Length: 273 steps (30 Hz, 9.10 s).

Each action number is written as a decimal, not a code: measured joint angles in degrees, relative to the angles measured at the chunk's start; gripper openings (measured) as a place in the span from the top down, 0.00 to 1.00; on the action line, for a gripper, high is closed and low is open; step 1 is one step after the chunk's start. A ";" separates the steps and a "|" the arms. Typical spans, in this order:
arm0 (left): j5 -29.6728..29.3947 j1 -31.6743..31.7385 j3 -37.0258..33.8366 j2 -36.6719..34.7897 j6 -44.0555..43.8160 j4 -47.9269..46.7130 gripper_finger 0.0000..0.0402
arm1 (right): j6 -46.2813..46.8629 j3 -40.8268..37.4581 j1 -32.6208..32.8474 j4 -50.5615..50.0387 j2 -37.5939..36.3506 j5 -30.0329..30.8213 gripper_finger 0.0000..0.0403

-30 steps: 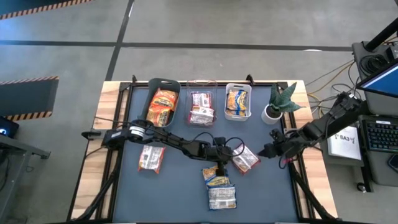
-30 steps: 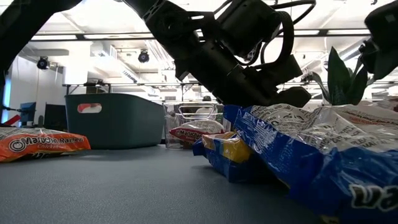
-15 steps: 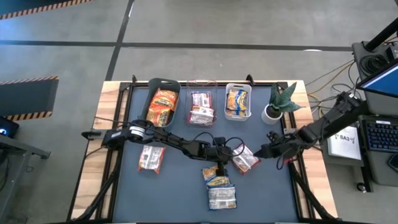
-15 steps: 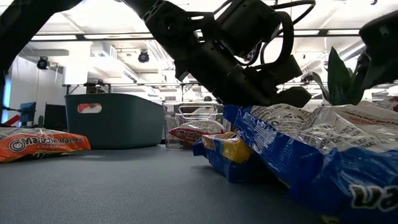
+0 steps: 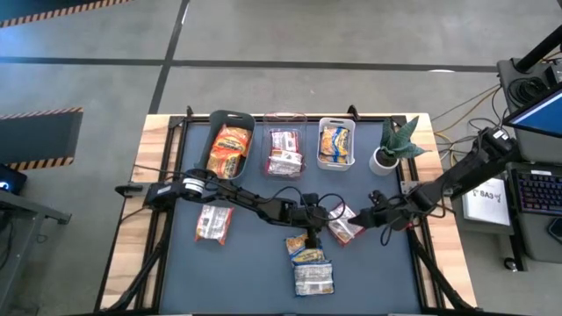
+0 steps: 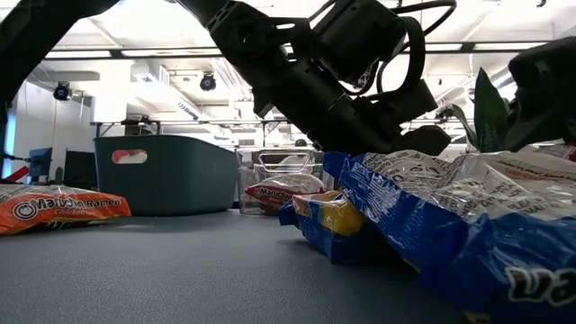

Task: Sort Maruchan noodles
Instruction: Put the red noodle pack into the transparent bin, then put the orange noodle pack into the dark green bin

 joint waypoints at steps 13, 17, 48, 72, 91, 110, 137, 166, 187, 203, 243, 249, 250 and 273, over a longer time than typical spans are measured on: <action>-0.04 0.00 -0.09 0.00 0.00 0.85 1.00 | -0.97 0.28 0.02 4.76 3.89 1.70 0.59; -0.02 0.00 -0.09 -0.23 0.02 0.95 1.00 | -1.09 0.72 0.01 4.83 3.87 3.04 0.67; -15.79 0.00 -27.81 -42.76 8.86 -0.88 1.00 | -26.05 7.26 -0.65 13.22 3.16 14.80 0.71; -16.39 -0.20 -60.19 -75.70 11.81 29.44 1.00 | -76.75 50.73 -31.83 -13.80 29.53 5.21 0.71; -19.52 -0.20 -59.80 -79.69 10.56 20.89 1.00 | -73.84 85.59 -45.35 -38.50 65.41 20.09 0.71; -19.56 -0.17 -60.09 -79.91 10.28 20.53 1.00 | -67.72 96.59 -47.37 -43.09 76.59 21.78 0.64; -19.41 -0.20 -60.11 -79.91 9.49 19.87 1.00 | -77.56 105.28 -46.06 -42.91 77.55 5.72 0.77; -19.45 -0.20 -60.11 -79.91 9.22 19.29 1.00 | -76.96 95.84 -58.30 -28.21 77.59 -5.31 0.98; -19.50 -0.17 -60.11 -79.91 9.22 18.76 1.00 | -82.54 97.98 -55.97 -30.10 77.74 -18.97 0.98; -19.50 -0.17 -60.11 -79.91 9.22 18.74 1.00 | -82.73 98.12 -58.05 -27.46 79.14 -6.88 0.98; -4.31 -12.62 -17.83 -42.92 -63.16 -72.02 0.96 | -85.14 42.56 -29.79 -1.26 29.60 -11.00 0.98; 1.49 -14.88 -13.22 -37.13 -68.22 -73.99 0.79 | -87.17 40.42 -29.79 0.16 28.68 -11.02 0.98; 1.72 -15.09 -12.97 -36.21 -69.22 -74.10 0.76 | -87.60 40.41 -29.78 0.22 28.71 -11.07 0.98; -0.63 -16.04 -15.87 -23.42 -79.62 -75.40 0.64 | -91.48 40.41 -29.44 0.62 28.76 -11.51 0.98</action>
